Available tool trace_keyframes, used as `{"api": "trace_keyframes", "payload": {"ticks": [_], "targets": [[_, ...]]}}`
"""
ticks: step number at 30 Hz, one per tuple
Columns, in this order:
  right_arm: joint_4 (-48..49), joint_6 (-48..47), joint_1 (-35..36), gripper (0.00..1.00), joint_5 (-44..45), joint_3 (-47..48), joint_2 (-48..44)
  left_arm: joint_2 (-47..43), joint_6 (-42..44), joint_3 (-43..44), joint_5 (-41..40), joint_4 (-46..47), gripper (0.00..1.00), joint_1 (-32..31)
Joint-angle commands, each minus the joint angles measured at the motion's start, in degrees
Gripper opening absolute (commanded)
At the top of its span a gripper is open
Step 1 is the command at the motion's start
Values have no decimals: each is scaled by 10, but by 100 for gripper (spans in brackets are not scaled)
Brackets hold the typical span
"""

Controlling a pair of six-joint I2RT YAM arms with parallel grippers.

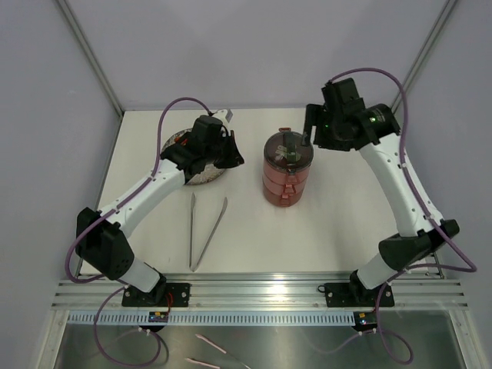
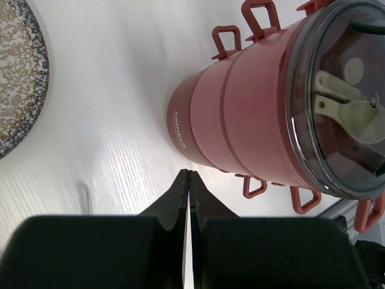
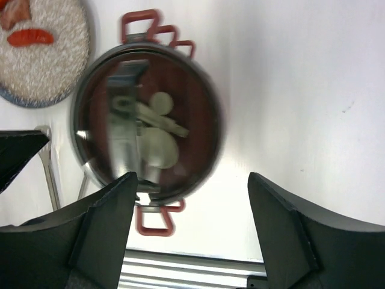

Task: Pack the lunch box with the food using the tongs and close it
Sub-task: Adjust the box lid on the packing box, then close the fastener on the packing box.

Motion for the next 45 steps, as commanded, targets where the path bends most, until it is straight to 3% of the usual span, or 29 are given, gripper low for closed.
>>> {"api": "trace_keyframes", "payload": {"ticks": [1,4,7,8,9,10,11,12,16,22,25,31,37,45], "targets": [[30,3,-73,81,2,-61,-83,-10,15,36,-8,5,0,2],[43,6,-107,79,-20,-138,-114,4,16,58,2,-11,0,3],[57,17,-114,57,-31,-191,-142,9,15,63,3,-14,0,3],[67,24,-114,44,-37,-209,-147,10,16,66,4,-14,0,2],[72,27,-114,15,-58,-218,-157,11,15,68,9,-14,0,2],[78,30,-114,4,-75,-227,-162,14,17,71,12,-16,0,3],[97,23,-114,0,-95,-250,-168,16,18,80,23,-19,0,3],[105,19,-114,0,-151,-262,-179,19,22,86,30,-23,0,2],[143,11,-95,0,-208,-316,-225,31,41,128,59,-37,0,-4],[160,18,11,0,-167,-311,-235,84,54,234,68,-68,0,-36],[175,34,23,0,-158,-318,-239,101,46,252,68,-71,0,-46],[211,44,25,0,-166,-341,-231,125,44,256,70,-72,0,-48],[313,51,25,0,-164,-412,-208,125,45,236,58,-68,0,-48],[317,29,25,0,-113,-460,-228,121,51,219,53,-67,0,-48]]}}
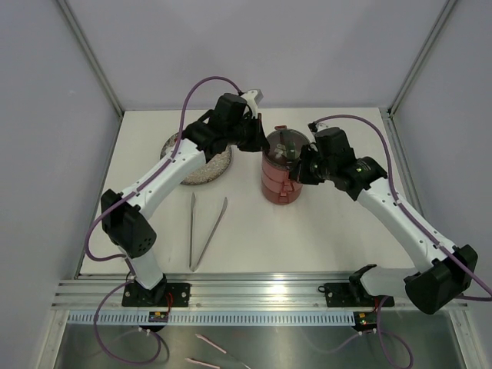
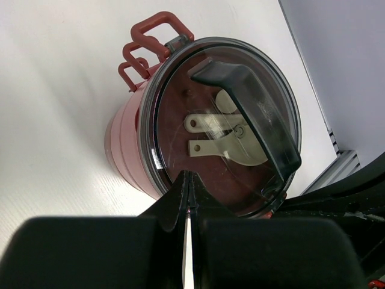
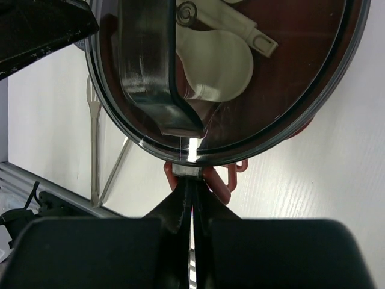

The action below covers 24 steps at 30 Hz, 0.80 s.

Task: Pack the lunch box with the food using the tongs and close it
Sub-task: Close the fastener on the packing box.

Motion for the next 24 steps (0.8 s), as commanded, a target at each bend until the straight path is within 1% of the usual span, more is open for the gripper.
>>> {"api": "trace_keyframes", "payload": {"ticks": [1,4,8,16,18,21,22,24], "targets": [[0,-30,2,0,39,-18,-19,-12,12,-12,-2,3,0,0],[1,-53,2,0,32,-12,-41,-12,12,-15,1,6,0,1],[25,-55,2,0,10,-12,-75,-11,13,-15,-1,6,0,1],[28,-35,3,0,-6,-5,-42,7,16,17,-14,-4,0,1],[26,-30,3,0,10,-6,-49,6,17,20,-20,-6,0,3],[24,-19,3,0,70,-17,-79,5,11,12,-35,-8,0,12],[19,-17,3,0,110,-17,-86,7,9,9,-40,-8,0,15],[-5,-11,3,0,139,-17,-94,10,0,-4,-45,-2,0,27]]}}
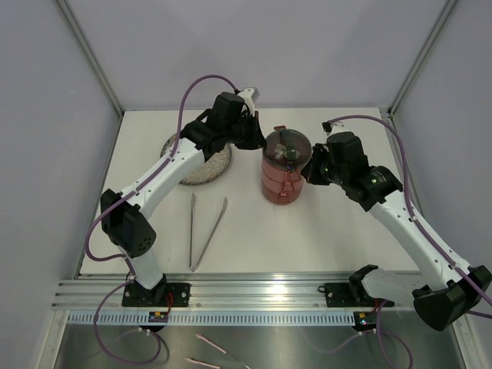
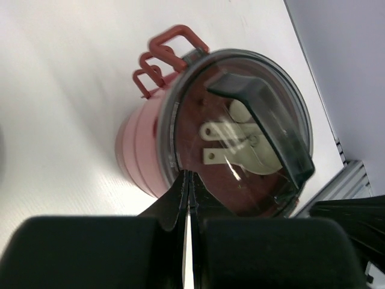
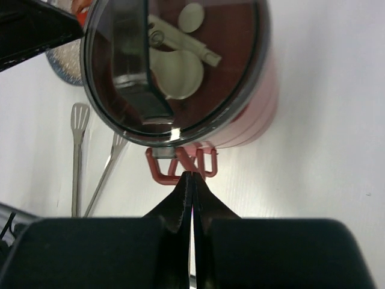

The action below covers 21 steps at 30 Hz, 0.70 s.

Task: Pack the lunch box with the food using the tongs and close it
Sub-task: Close the fastener on the packing box.

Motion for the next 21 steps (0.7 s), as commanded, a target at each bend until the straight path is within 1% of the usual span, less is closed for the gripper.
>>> {"api": "trace_keyframes", "payload": {"ticks": [1,7,13,16,21], "targets": [[-25,17,3,0,106,9,-28,10,-7,-8,-32,-5,0,24],[-58,31,3,0,140,6,-4,24,-41,-48,-1,44,0,57],[-29,32,8,0,81,22,39,69,-54,-40,28,59,0,59],[-12,35,19,0,59,24,49,74,-57,-42,34,65,0,59],[-6,39,35,0,57,21,54,76,-56,-39,37,68,0,59]]}}
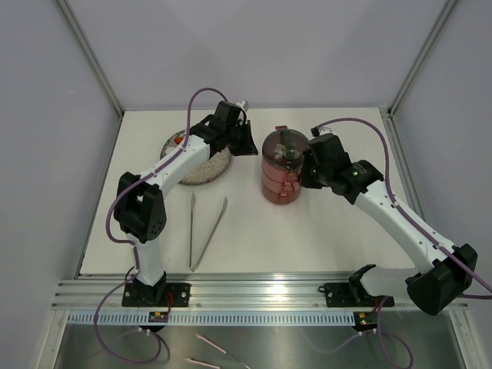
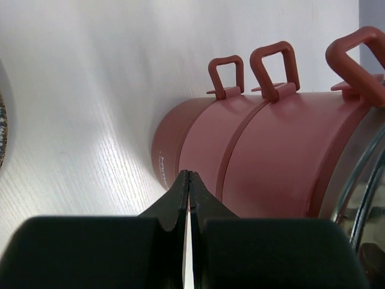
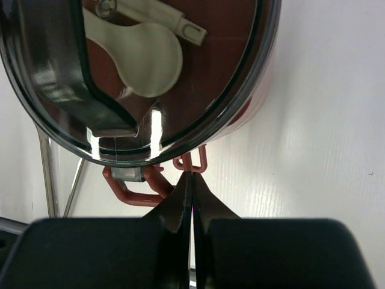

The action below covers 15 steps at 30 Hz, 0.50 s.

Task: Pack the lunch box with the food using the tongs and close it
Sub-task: Close the fastener on the packing box.

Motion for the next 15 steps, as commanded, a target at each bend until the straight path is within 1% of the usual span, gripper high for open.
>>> {"api": "trace_keyframes", "payload": {"ticks": [1,6,8,15], "targets": [[26,6,12,0,-13,22,-4,-6,-6,6,21,36,0,-1],[28,-7,22,0,-21,27,-4,3,-17,-2,35,46,0,-2],[23,-5,22,0,-12,31,0,3,-22,-6,39,52,0,-2],[-11,-3,22,0,63,43,-11,-9,-15,-17,29,47,0,-2]]}}
